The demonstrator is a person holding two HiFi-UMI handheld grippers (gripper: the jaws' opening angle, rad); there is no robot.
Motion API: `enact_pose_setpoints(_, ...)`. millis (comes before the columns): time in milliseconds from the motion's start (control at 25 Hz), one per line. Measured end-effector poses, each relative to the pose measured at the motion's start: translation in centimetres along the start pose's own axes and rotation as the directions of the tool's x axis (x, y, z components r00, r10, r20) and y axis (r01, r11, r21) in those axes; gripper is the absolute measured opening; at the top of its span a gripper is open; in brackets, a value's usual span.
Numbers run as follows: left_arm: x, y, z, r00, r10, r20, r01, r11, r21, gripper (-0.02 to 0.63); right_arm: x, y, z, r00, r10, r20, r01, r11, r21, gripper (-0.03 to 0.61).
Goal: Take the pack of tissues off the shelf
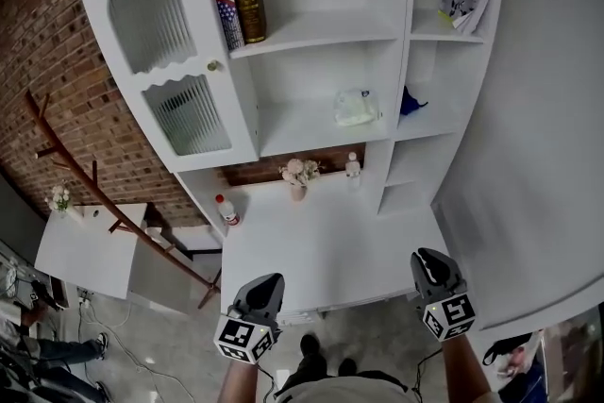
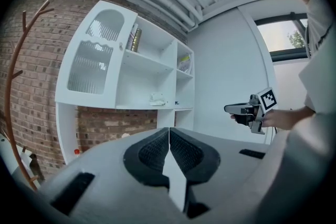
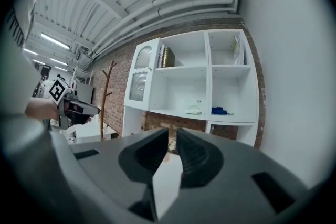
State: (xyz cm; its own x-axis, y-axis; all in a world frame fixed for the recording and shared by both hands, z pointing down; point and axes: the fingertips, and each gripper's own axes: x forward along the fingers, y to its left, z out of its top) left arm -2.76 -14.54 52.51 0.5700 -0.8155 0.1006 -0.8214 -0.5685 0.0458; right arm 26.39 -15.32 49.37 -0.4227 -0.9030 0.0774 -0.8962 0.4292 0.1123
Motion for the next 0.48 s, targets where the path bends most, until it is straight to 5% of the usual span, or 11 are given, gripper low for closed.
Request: enact_pose_setpoints(480, 5.5, 6.9, 1.9, 0.998, -0.057, 0.03, 0.057, 0.998, 0.008, 0.026, 8.6, -1.5, 4.3, 0.998, -0.059, 0.024, 0.061, 0.994, -0.094, 0.035)
